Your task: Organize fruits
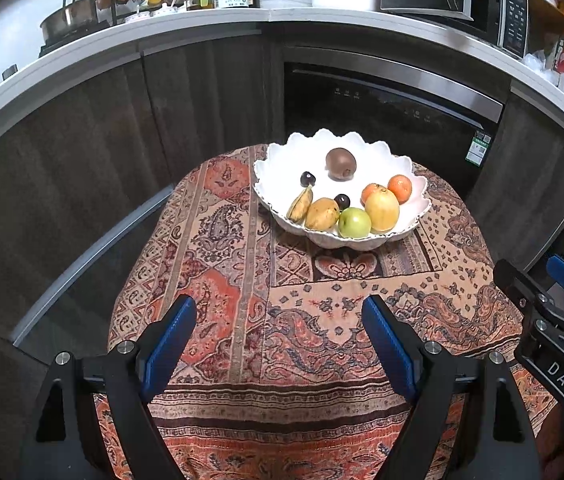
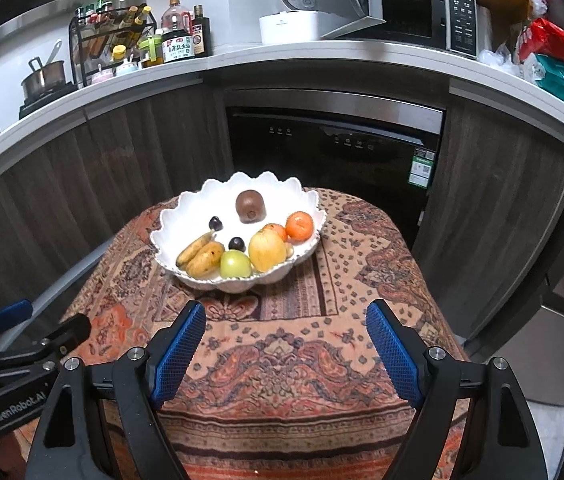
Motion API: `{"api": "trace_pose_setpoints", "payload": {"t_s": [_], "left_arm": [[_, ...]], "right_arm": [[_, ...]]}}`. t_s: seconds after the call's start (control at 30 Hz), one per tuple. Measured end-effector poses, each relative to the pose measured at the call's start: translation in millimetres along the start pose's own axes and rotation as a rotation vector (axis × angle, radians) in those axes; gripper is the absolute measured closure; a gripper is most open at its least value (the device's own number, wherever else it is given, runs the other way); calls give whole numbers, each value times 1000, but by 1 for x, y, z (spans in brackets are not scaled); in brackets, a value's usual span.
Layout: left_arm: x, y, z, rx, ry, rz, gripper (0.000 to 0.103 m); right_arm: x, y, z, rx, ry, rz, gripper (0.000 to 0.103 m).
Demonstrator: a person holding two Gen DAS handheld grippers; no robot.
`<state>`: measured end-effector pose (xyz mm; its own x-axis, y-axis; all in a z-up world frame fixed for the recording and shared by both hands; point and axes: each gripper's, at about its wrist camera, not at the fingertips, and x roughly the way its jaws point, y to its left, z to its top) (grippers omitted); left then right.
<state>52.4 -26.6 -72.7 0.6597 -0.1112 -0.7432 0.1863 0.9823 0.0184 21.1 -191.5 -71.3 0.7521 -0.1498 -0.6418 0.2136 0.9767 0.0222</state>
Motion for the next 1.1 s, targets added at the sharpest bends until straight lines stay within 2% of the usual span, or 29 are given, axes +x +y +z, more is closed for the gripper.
{"api": "trace_pose_setpoints", "payload": {"t_s": [0.23, 0.47, 0.6, 1.1], "left_arm": [[0, 4, -7, -2, -4, 12, 18], [1, 9, -10, -9, -9, 27, 12], [0, 10, -11, -9, -18, 39, 6], [-1, 12, -13, -7, -23, 51, 2]], "right_arm": [[-2, 0, -9, -7, -6, -26, 20], [-6, 4, -11, -11, -31, -38, 20], [-9, 5, -11, -10, -51, -47, 11], [-12, 7, -10, -13, -62, -46, 10]]}}
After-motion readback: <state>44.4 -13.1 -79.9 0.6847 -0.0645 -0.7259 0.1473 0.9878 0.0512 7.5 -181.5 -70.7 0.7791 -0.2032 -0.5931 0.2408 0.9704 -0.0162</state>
